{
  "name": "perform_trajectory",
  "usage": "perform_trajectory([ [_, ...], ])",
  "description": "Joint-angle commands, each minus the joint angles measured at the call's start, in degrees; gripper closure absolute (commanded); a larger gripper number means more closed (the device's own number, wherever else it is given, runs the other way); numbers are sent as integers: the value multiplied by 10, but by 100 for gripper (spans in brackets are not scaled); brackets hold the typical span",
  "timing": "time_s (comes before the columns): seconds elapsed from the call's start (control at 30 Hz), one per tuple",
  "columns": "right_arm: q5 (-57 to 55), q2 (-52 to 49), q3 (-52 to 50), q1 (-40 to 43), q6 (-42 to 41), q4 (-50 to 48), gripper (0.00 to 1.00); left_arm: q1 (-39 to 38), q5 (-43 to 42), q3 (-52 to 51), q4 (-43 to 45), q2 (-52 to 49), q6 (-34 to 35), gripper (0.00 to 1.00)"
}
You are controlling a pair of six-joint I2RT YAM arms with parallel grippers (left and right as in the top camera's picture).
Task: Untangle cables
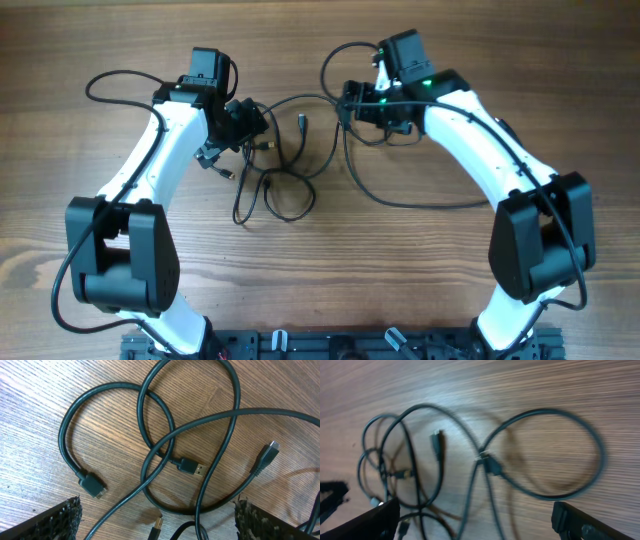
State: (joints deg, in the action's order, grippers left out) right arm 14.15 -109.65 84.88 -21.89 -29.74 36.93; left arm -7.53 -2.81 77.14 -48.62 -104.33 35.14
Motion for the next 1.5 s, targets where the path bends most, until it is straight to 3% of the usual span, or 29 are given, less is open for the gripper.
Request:
perform_trajectory([
  [0.0, 14, -12, -3, -26, -5, -17, 1, 2, 10, -4, 0, -5, 0, 0],
  [0.13, 14, -12, -3, -50, -5, -51, 3, 2, 10, -4, 0, -5, 0, 0],
  [0.37, 2, -13, -3, -63, -11, -110, 23, 2, 10, -4, 0, -5, 0, 0],
  [0.6, -43, -14, -3, -62, -10, -125, 22, 2, 10, -4, 0, -5, 0, 0],
  [0.67, -24, -14, -3, -62, 14, -137, 20, 2, 10, -4, 0, -5, 0, 0],
  [0.8, 10, -15, -3, -63, 26, -175, 27, 2, 10, -4, 0, -5, 0, 0],
  [0.93, 8, -17, -3, -63, 26, -178, 26, 2, 10, -4, 0, -5, 0, 0],
  [1.1, 9, -32, -3, -63, 28, -177, 18, 2, 10, -4, 0, -5, 0, 0],
  [1.47, 67, -49, -3, -64, 19, -178, 22, 2, 7, -4, 28, -5, -4, 0],
])
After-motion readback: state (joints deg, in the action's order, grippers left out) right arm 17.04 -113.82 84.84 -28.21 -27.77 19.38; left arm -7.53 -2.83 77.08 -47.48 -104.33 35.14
